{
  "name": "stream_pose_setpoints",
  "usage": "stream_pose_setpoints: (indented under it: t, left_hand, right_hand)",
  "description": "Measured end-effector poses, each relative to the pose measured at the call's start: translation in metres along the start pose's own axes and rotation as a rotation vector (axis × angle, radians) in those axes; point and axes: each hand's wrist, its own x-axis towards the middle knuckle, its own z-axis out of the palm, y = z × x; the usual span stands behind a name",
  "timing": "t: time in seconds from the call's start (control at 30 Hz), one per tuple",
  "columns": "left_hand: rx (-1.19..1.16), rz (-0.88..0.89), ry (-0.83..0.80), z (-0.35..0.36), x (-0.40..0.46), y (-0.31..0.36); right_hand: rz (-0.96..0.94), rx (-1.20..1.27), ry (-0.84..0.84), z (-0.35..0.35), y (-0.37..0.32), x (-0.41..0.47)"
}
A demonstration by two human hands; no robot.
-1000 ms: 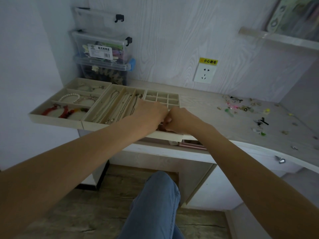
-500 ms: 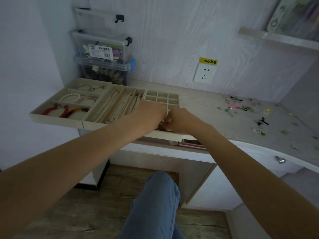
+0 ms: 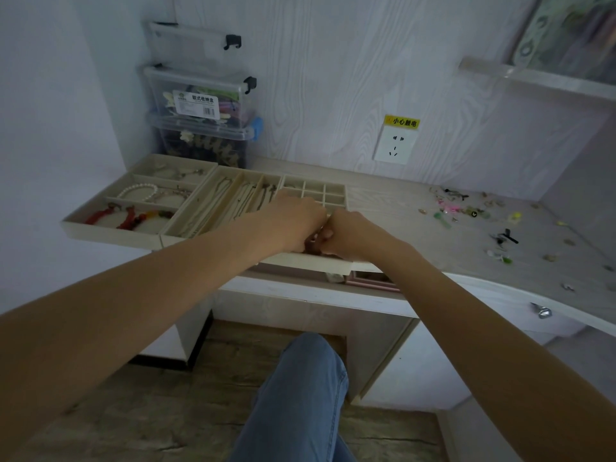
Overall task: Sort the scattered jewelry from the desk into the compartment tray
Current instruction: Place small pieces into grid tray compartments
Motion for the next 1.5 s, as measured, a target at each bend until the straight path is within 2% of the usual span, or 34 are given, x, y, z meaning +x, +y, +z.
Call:
stream_pose_setpoints:
  t: [0.2,0.5,0.8,1.1,1.17,1.33,1.5]
  left_hand:
    - [-0.068,0.033,-0.009,-0.002,0.0,-0.007]
    - [-0.145,0.005,0.085,0.009,0.001,-0.013]
    - [-0.124,0.007,0.047,0.007,0.002,-0.013]
    - [-0.274,0.007,0.041,0.014,0.0,-0.02]
    - [-0.341,0.017,0.09,0.015,-0.003,-0.024]
    - [-0.606,0.019,0.279,0.016,-0.018,-0.032]
    - [-0.852,0.015,0.296,0.014,-0.023,-0.026]
  right_hand:
    - [-0.006,-0.002,-0.015,0.0,0.002,0.001]
    - [-0.05,-0.019,-0.004,0.003,0.006,0.005]
    - [-0.048,-0.02,-0.02,0.002,0.006,0.006]
    - [-0.035,0.01,-0.048,-0.002,0.003,-0.002]
    - [-0.015,0.127,-0.048,-0.006,0.005,-0.005]
    - [-0.01,0.798,-0.068,-0.013,0.02,-0.013]
    - [-0.045,1.155,-0.064,-0.008,0.018,-0.013]
